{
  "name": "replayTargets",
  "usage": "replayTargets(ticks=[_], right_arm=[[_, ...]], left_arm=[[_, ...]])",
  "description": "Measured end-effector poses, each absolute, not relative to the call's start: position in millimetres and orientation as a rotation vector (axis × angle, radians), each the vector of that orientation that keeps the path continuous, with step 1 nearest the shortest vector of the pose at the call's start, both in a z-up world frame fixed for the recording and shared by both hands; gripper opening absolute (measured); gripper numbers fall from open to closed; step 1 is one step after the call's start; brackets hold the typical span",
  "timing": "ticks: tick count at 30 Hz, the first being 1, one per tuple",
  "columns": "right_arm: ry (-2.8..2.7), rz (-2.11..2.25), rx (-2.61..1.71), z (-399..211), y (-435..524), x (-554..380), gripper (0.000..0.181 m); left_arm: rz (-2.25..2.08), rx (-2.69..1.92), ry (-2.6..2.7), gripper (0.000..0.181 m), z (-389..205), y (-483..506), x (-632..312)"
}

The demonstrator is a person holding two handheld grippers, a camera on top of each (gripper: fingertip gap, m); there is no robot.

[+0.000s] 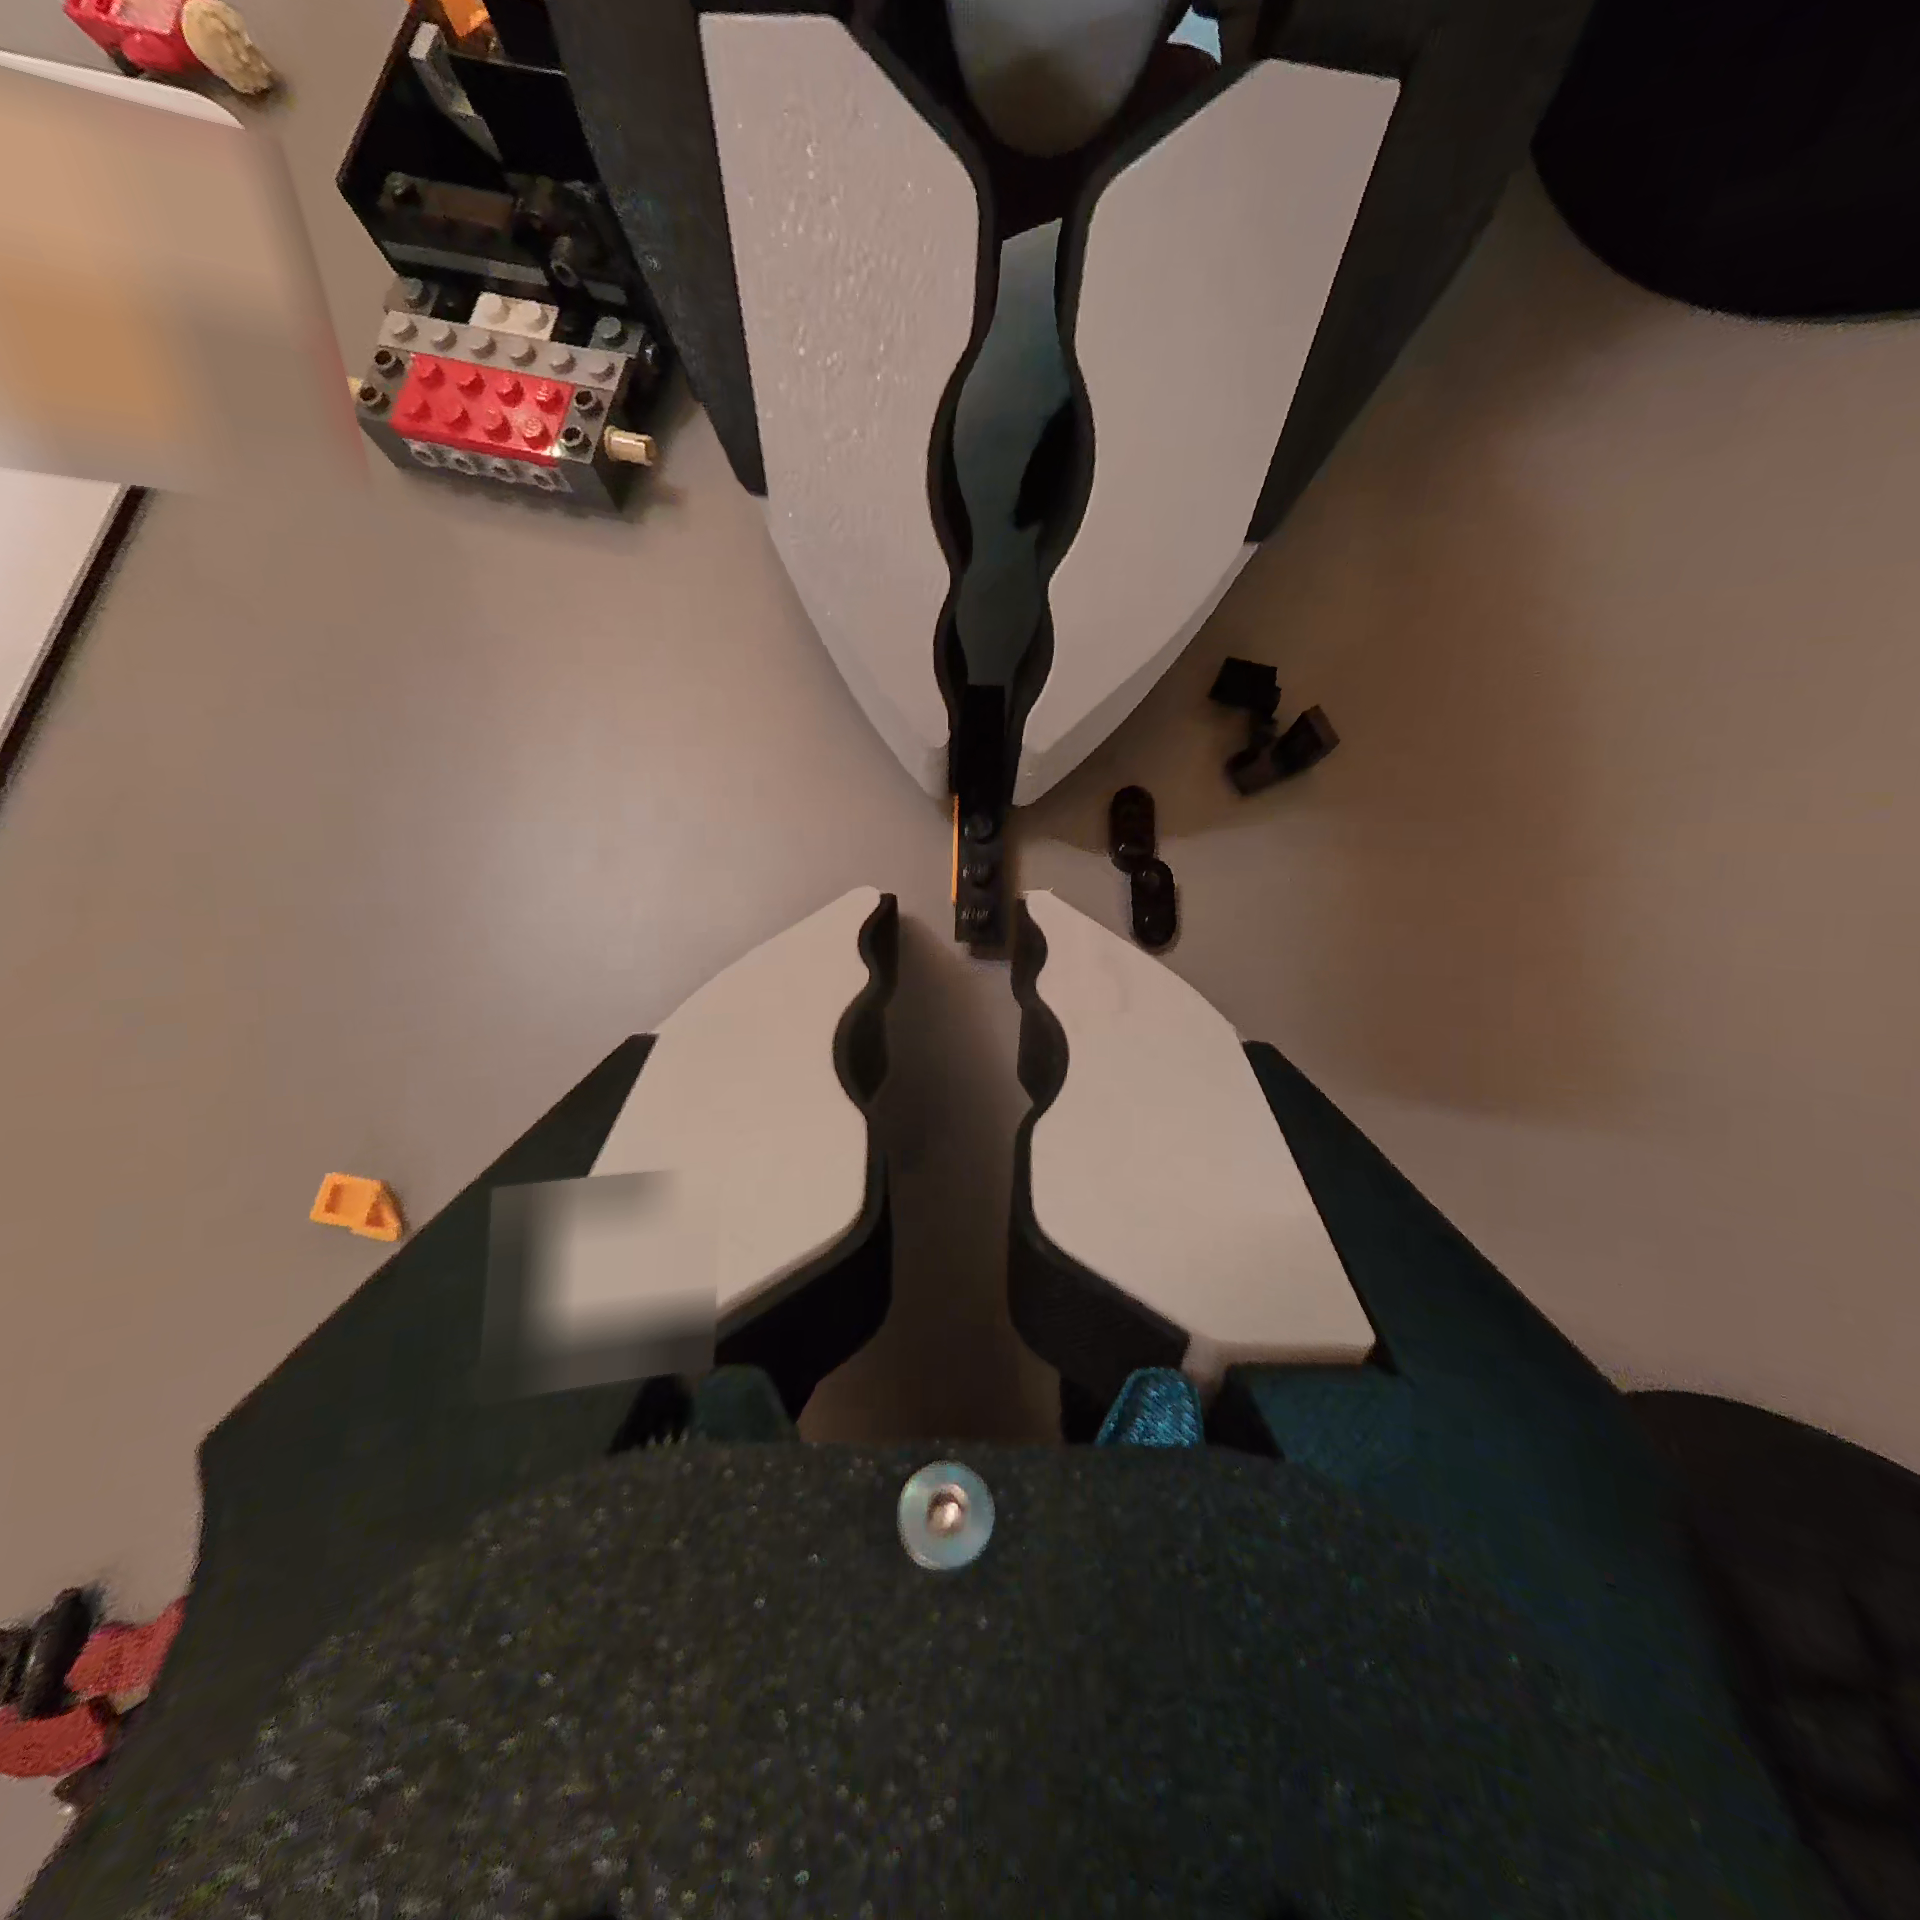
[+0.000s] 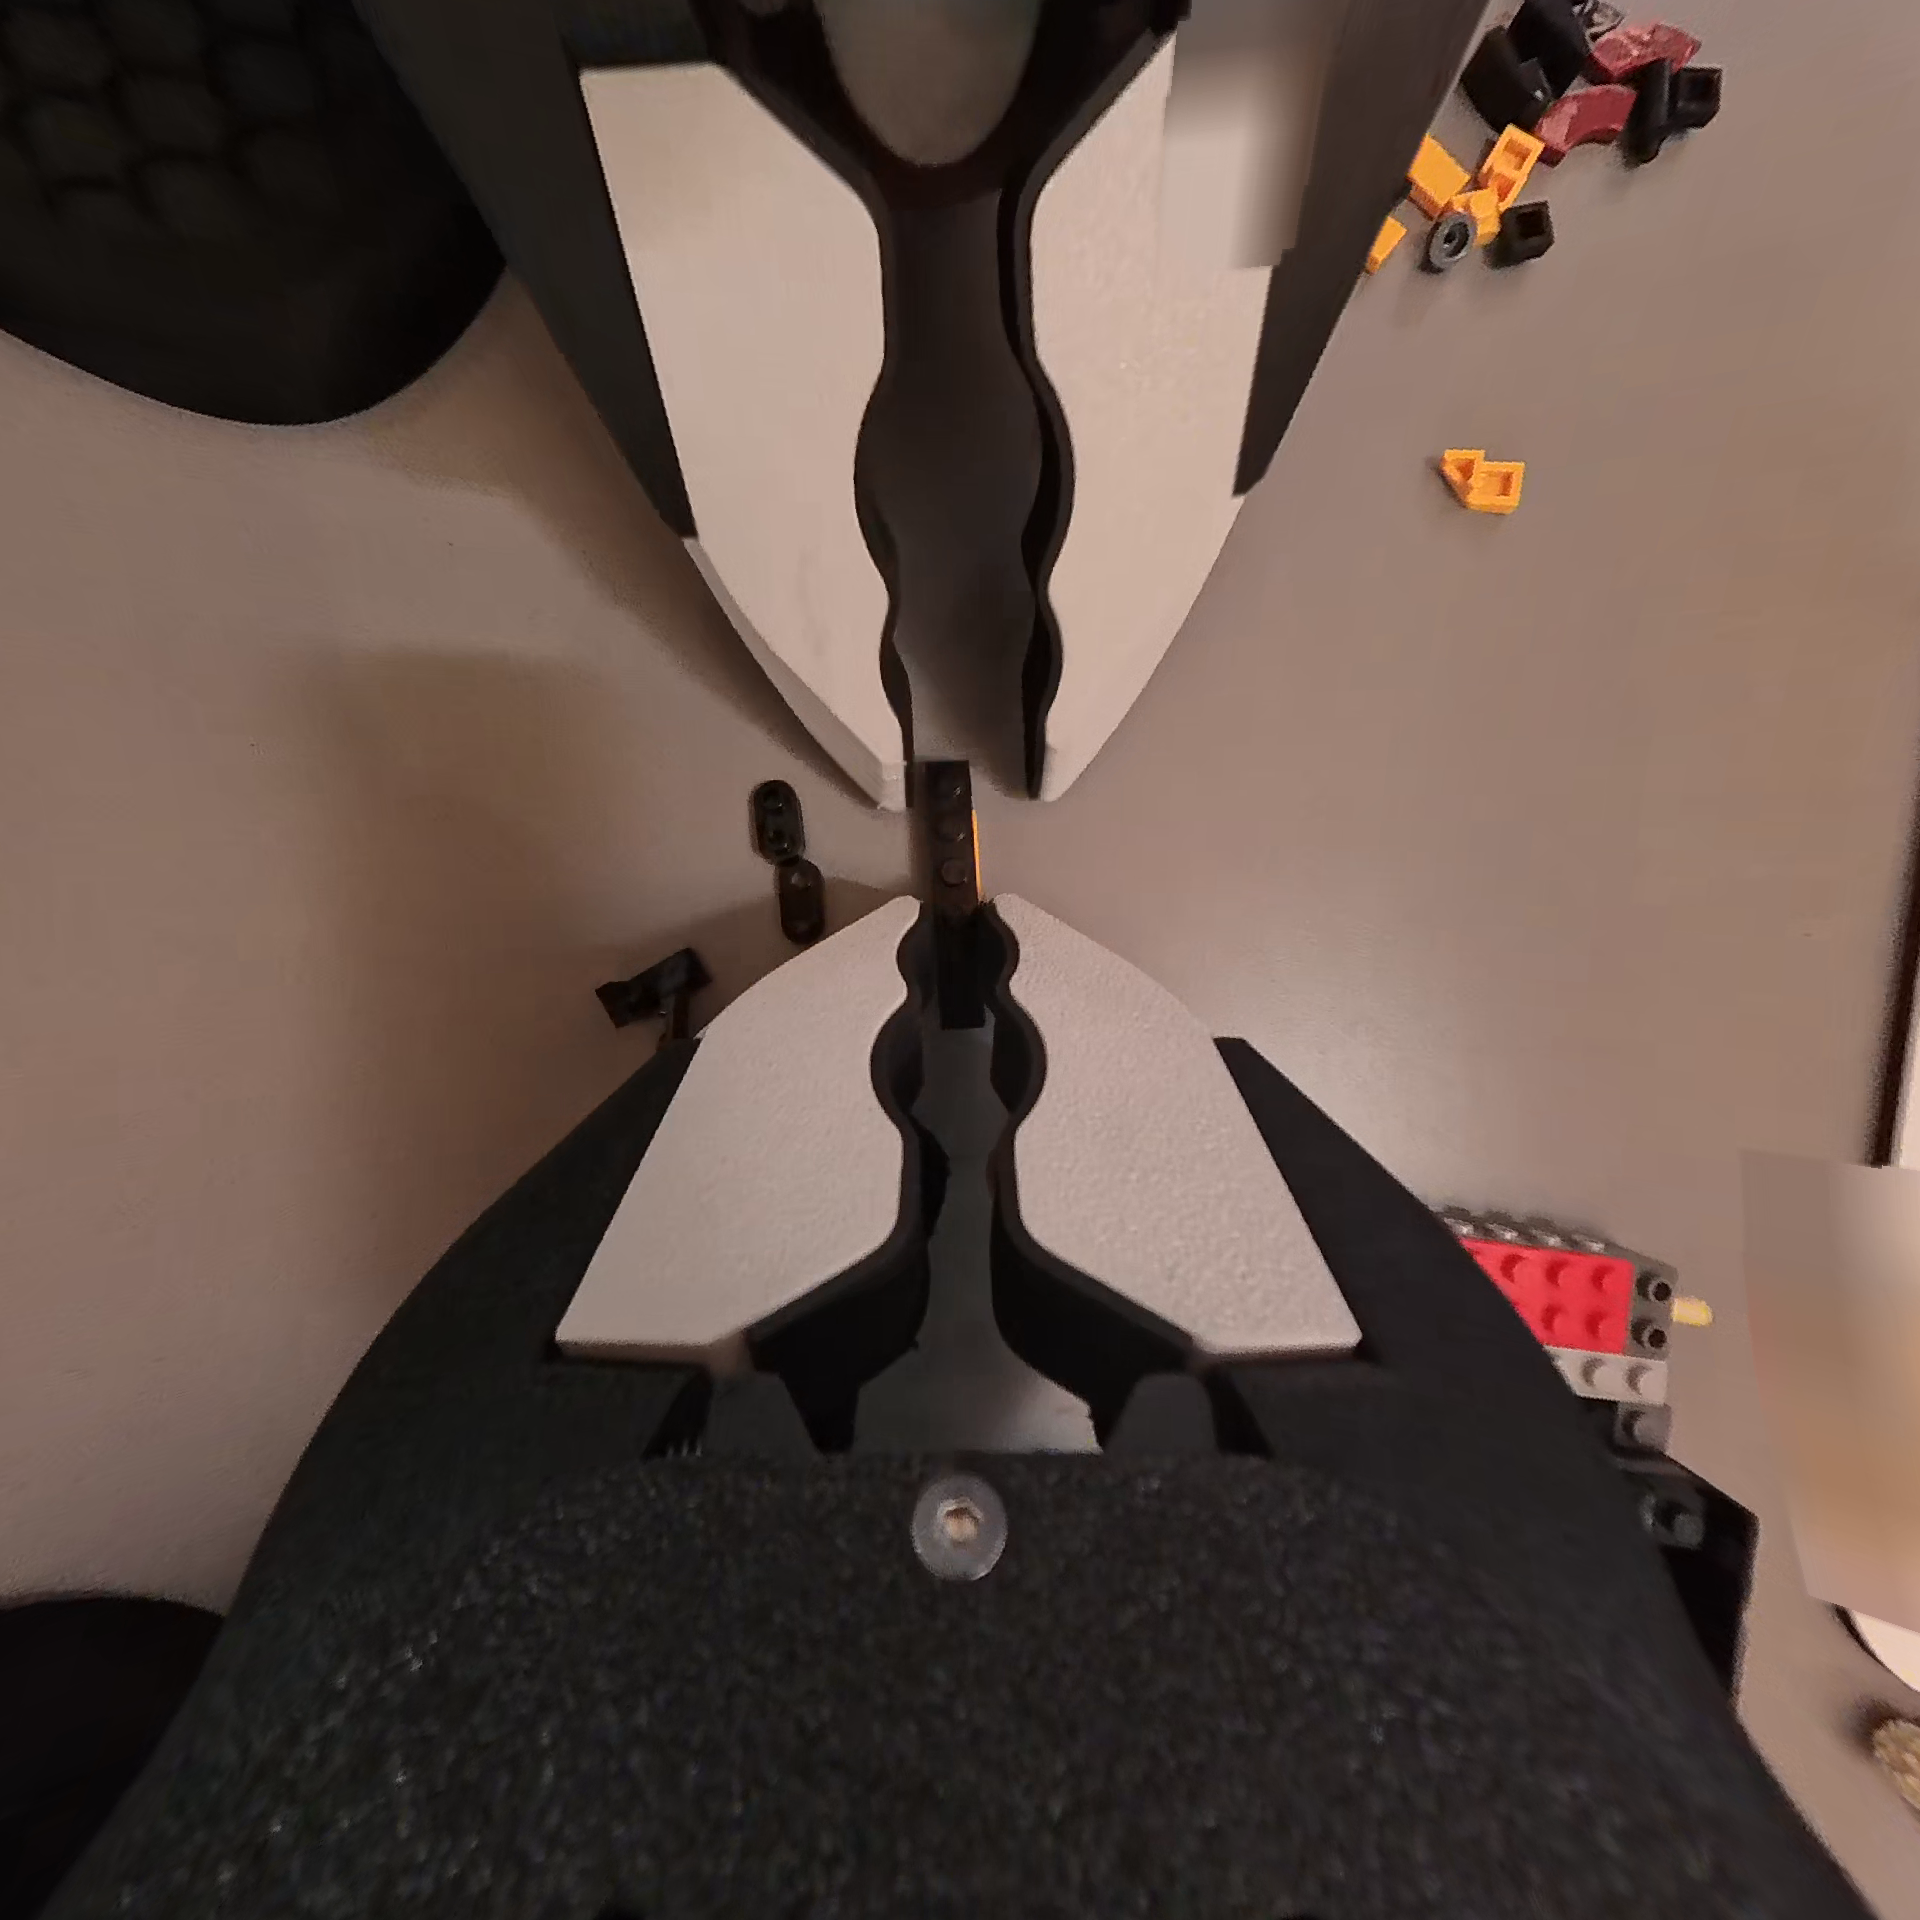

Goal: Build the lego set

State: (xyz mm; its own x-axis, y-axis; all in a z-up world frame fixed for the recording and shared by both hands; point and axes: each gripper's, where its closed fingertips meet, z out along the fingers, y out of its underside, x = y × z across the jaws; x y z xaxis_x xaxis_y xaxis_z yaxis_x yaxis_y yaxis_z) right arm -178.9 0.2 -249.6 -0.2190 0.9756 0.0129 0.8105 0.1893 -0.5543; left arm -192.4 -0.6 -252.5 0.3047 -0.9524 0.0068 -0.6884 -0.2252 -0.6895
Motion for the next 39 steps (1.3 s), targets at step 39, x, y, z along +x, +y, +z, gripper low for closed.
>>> replayTargets(ticks=[39], right_arm=[[-2.151,0.582,-1.729,-251.3,-1.3,-169.6,0.017]], left_arm=[[-0.614,-2.001,1.436,0.014,-251.3,-0.1,-199.9]])
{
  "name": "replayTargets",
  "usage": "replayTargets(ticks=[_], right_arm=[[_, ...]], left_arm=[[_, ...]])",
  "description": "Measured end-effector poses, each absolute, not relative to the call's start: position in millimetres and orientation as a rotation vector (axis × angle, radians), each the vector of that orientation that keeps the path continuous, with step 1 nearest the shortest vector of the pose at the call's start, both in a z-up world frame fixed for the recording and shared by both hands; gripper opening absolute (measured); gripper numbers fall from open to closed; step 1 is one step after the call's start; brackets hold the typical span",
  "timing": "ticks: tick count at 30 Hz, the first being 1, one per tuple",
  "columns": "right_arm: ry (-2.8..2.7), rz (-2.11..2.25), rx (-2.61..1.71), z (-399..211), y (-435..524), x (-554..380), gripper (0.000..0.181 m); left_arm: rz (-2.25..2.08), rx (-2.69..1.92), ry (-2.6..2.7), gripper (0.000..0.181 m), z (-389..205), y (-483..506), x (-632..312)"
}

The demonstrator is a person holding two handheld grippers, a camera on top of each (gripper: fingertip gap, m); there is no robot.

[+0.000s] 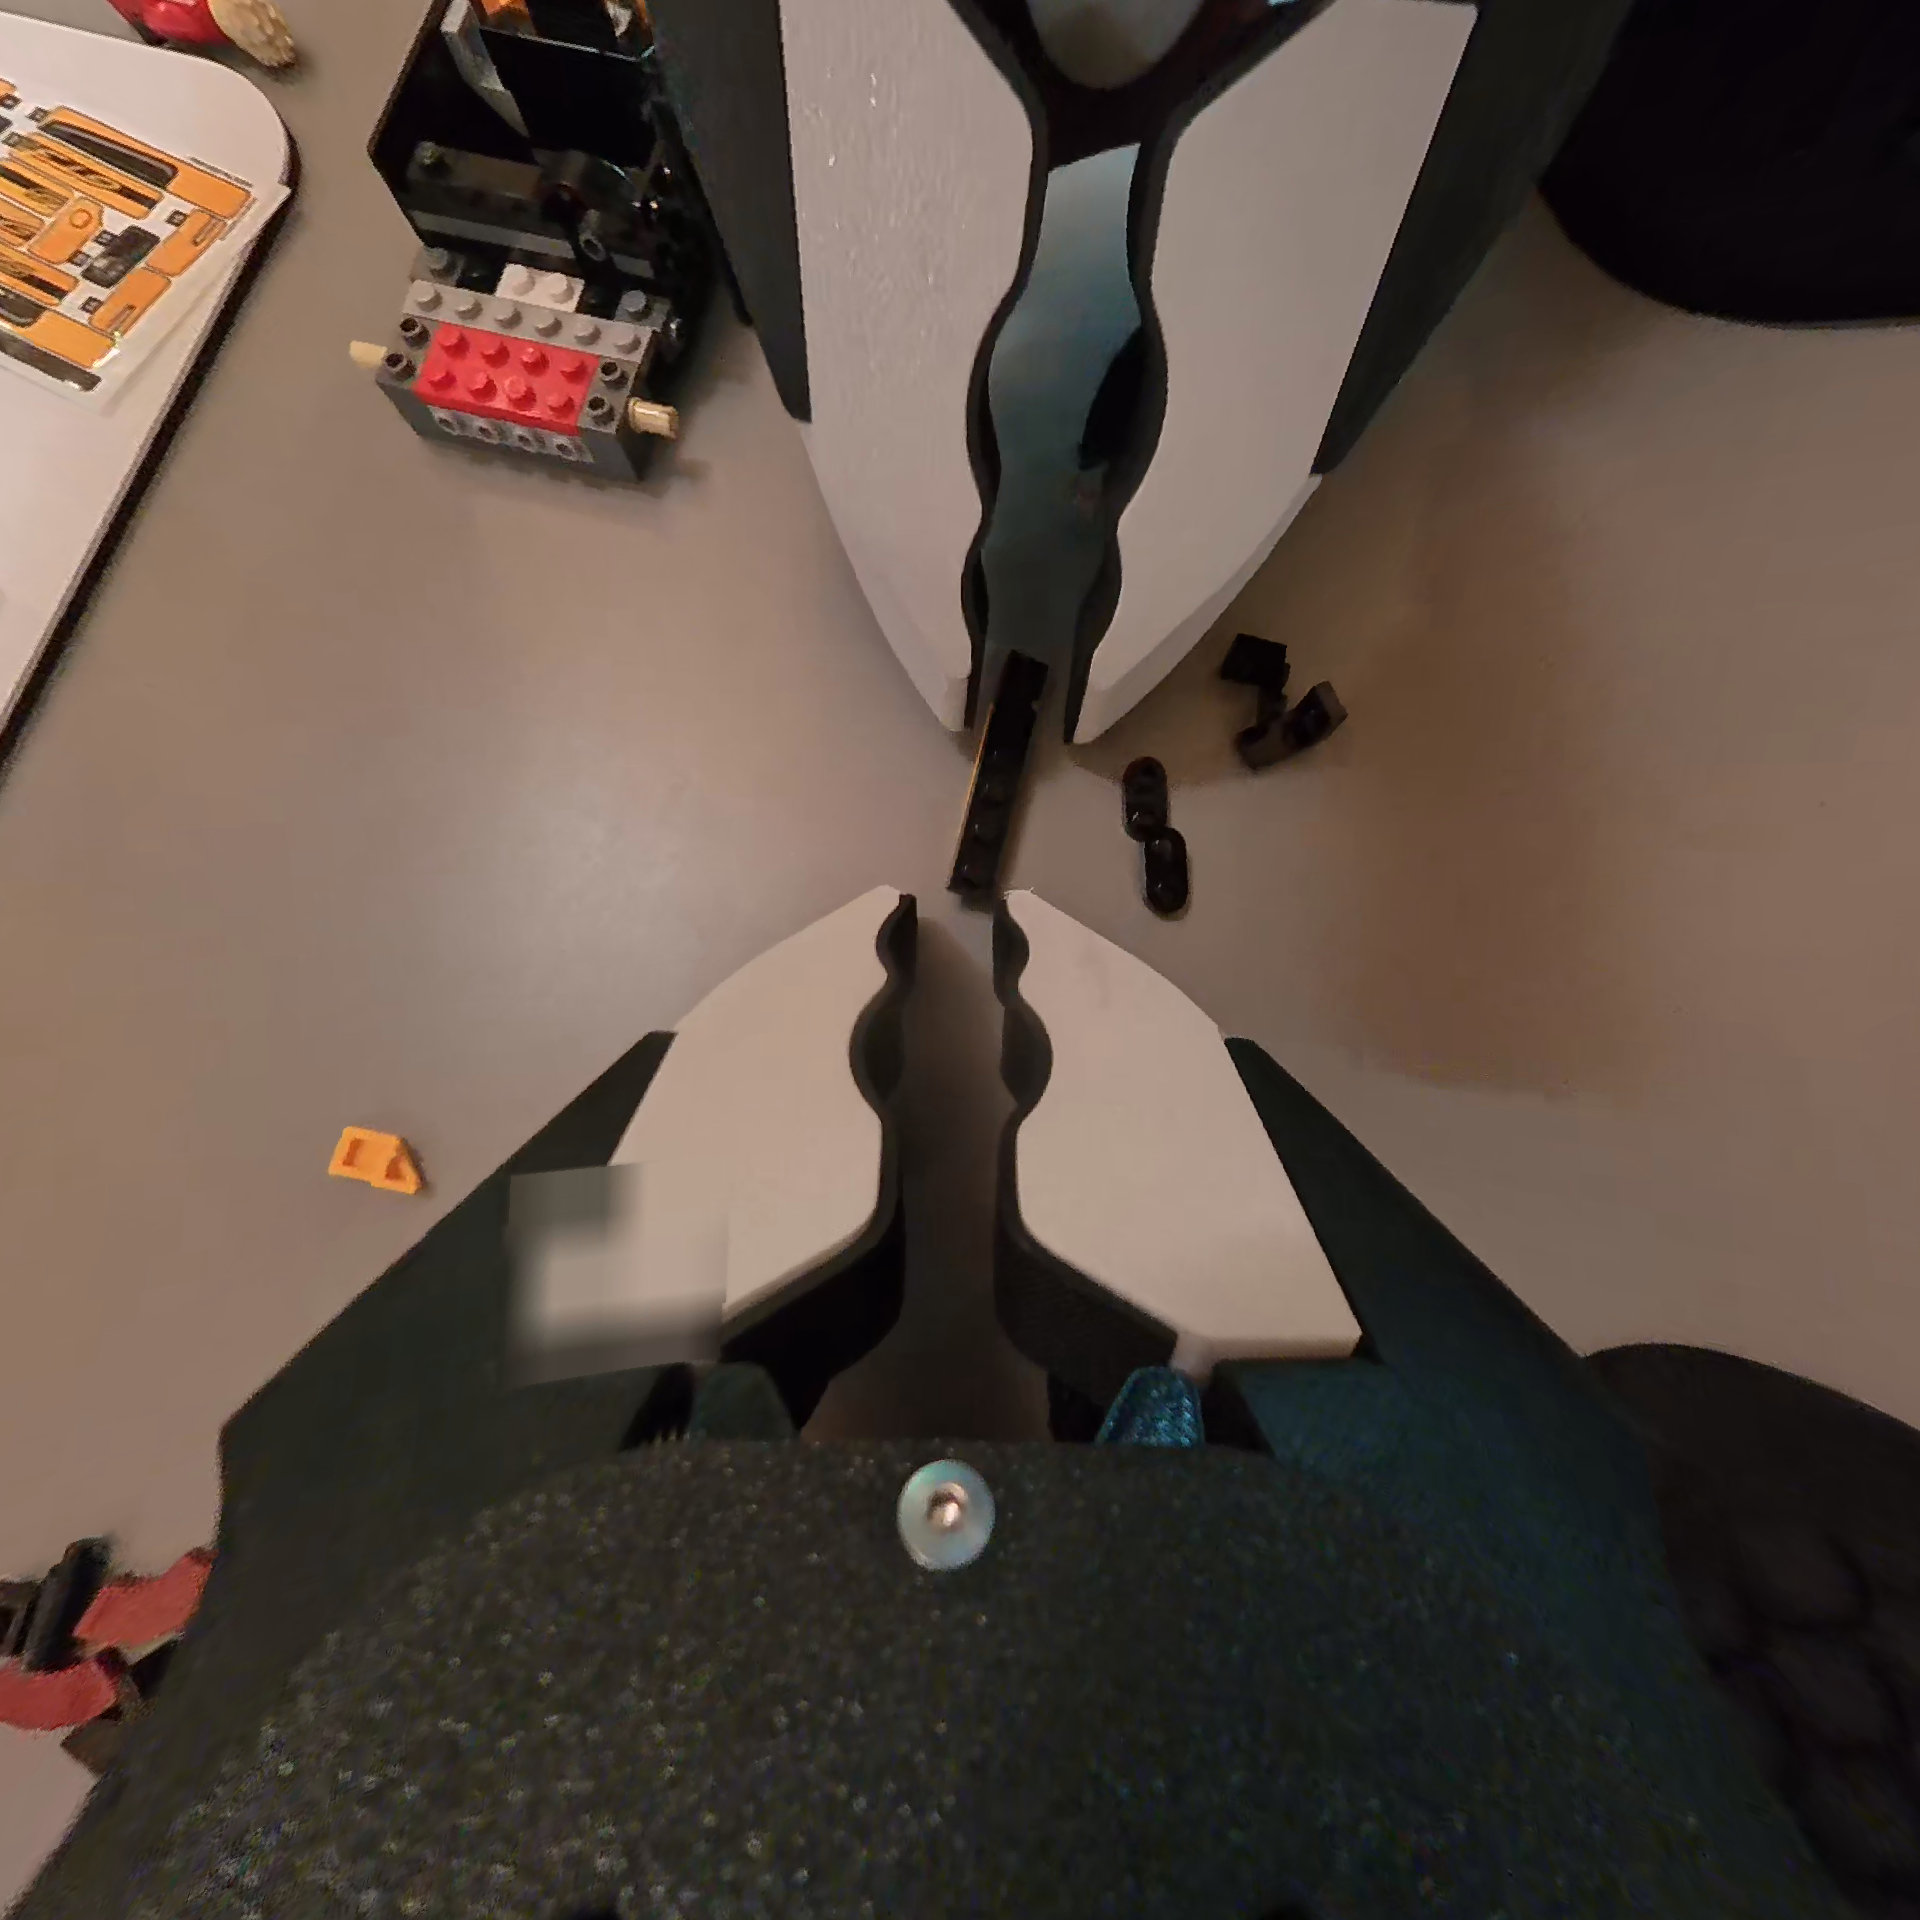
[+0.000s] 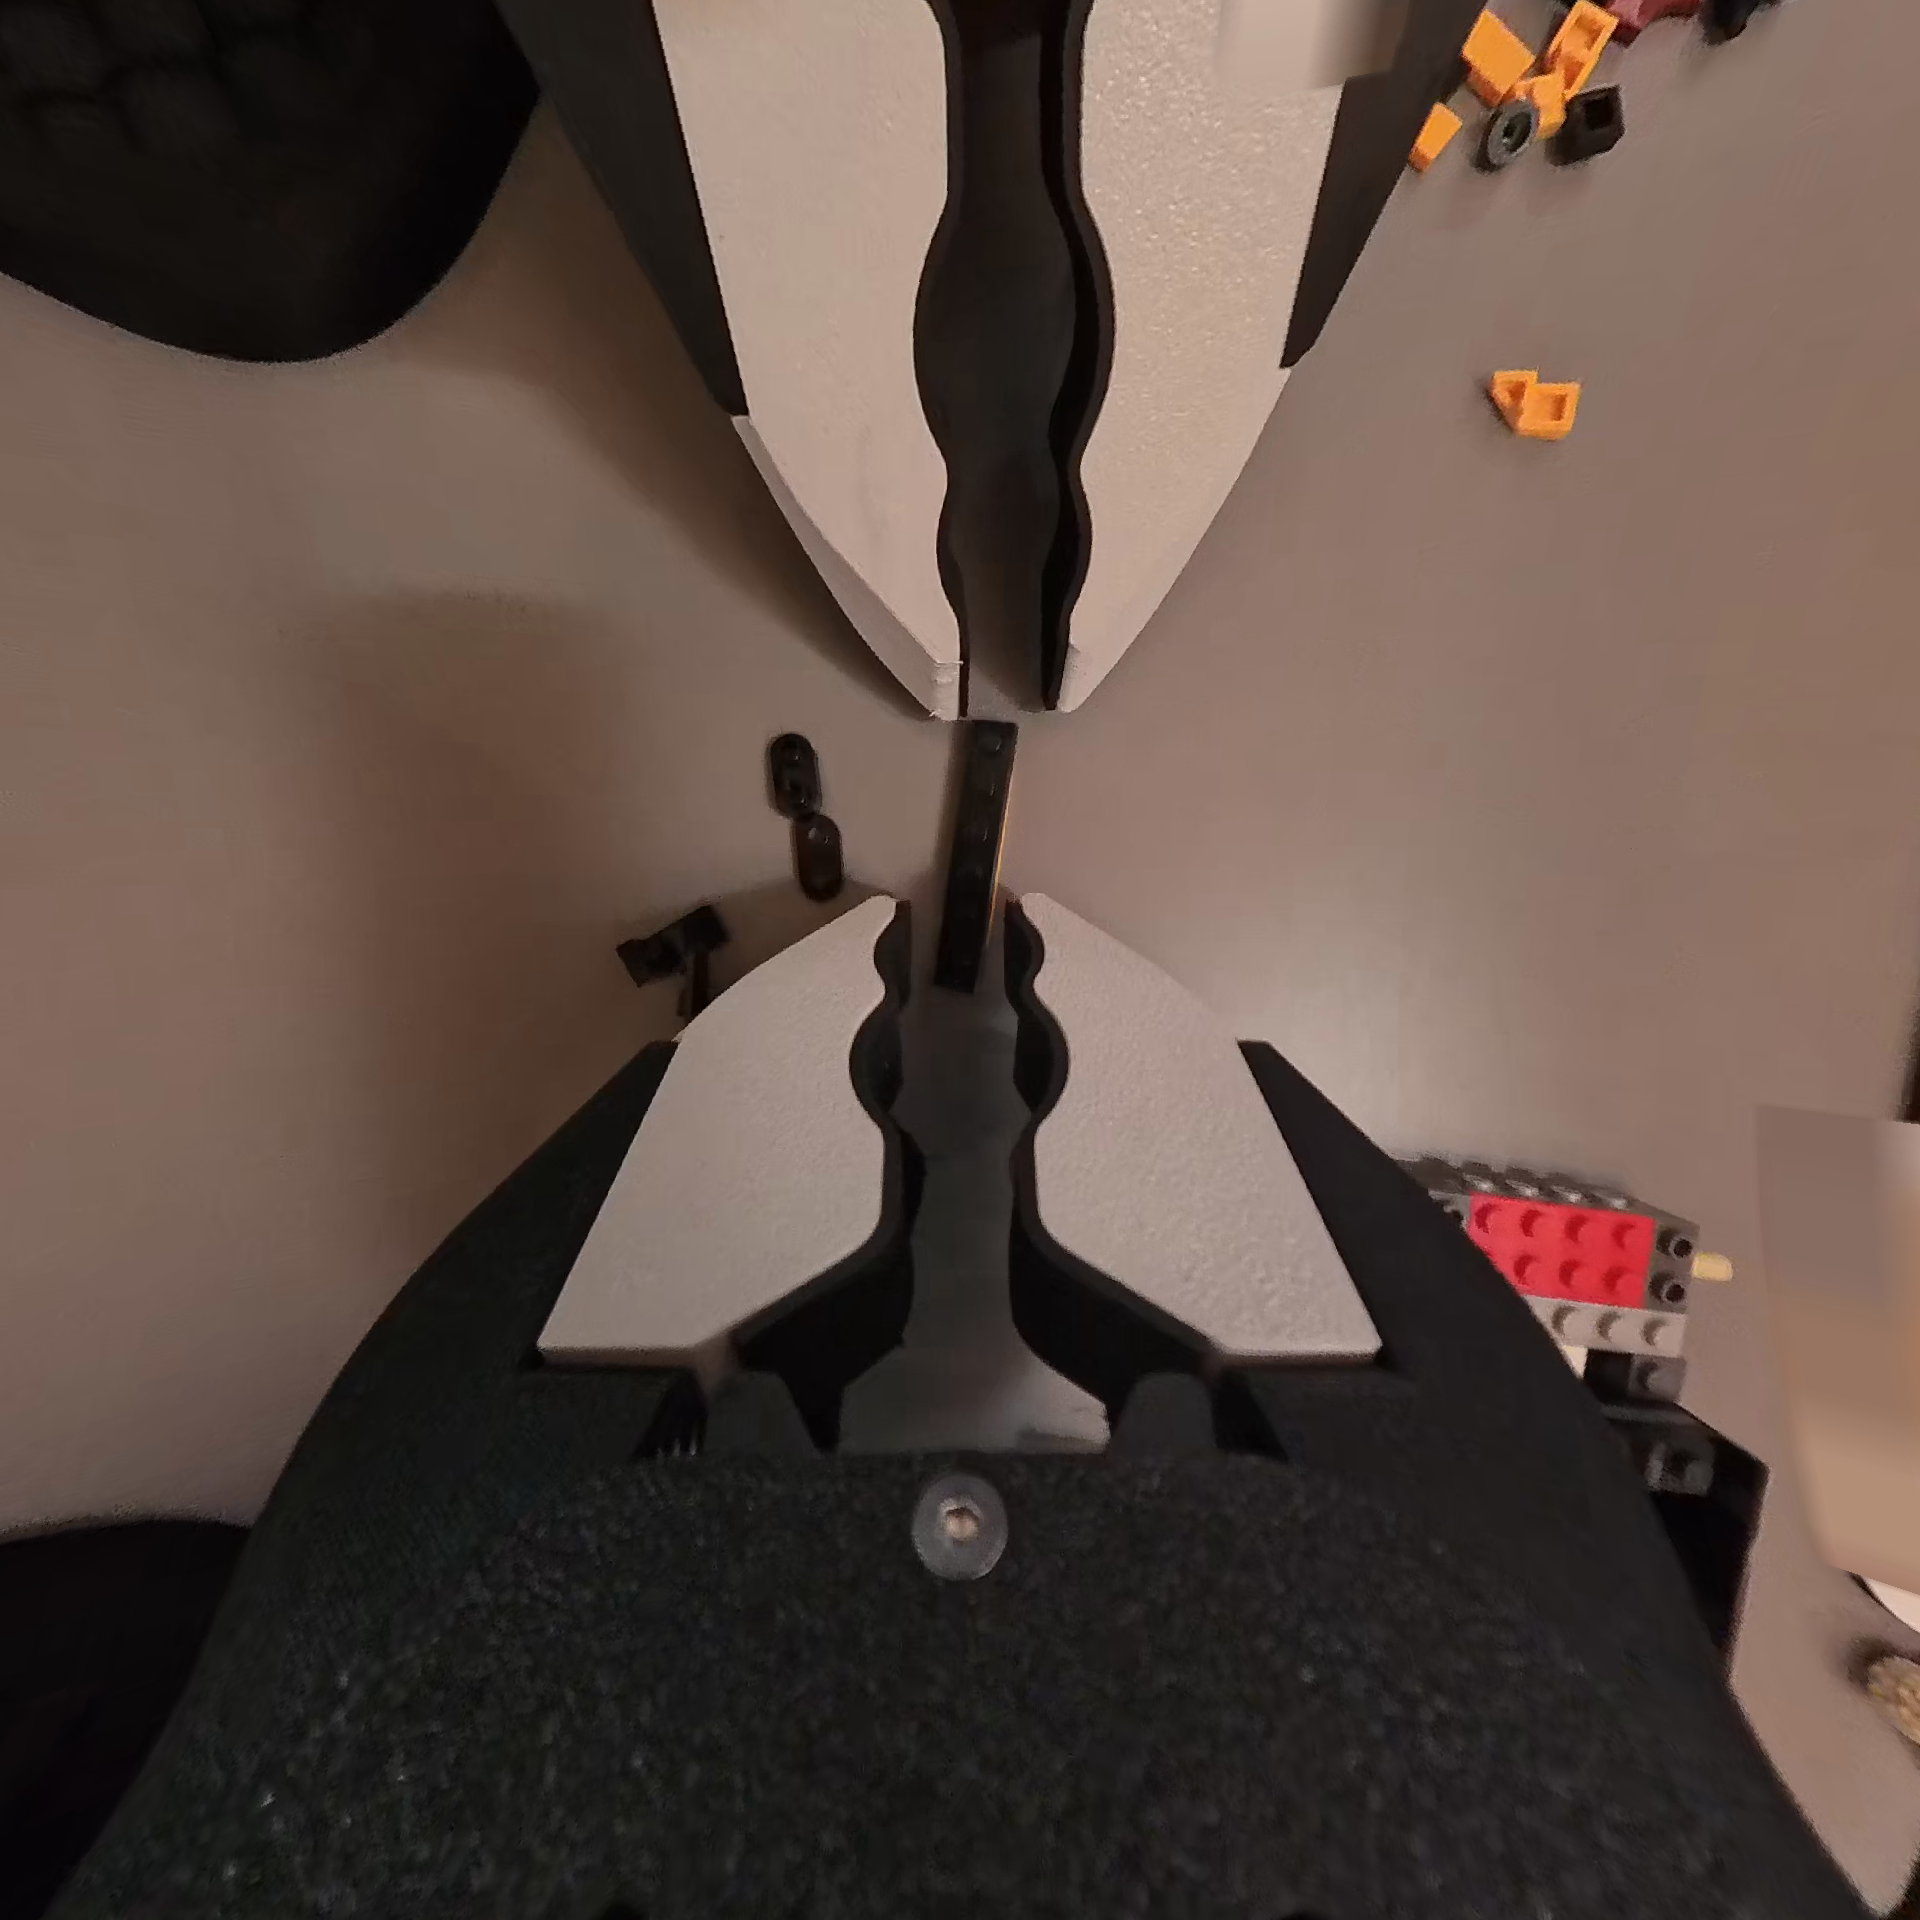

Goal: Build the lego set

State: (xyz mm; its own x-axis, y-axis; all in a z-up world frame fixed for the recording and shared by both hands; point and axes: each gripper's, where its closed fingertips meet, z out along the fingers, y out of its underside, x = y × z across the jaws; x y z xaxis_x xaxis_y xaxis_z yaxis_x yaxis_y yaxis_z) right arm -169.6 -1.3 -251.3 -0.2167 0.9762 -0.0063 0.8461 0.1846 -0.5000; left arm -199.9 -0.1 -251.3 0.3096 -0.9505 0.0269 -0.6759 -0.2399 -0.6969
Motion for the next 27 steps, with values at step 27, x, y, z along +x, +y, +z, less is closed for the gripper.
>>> replayTargets(ticks=[27], right_arm=[[-1.709,1.639,-1.813,-170.8,-7.9,-171.4,0.007]], left_arm=[[-0.902,-1.733,1.227,0.024,-187.3,-1.5,-191.4]])
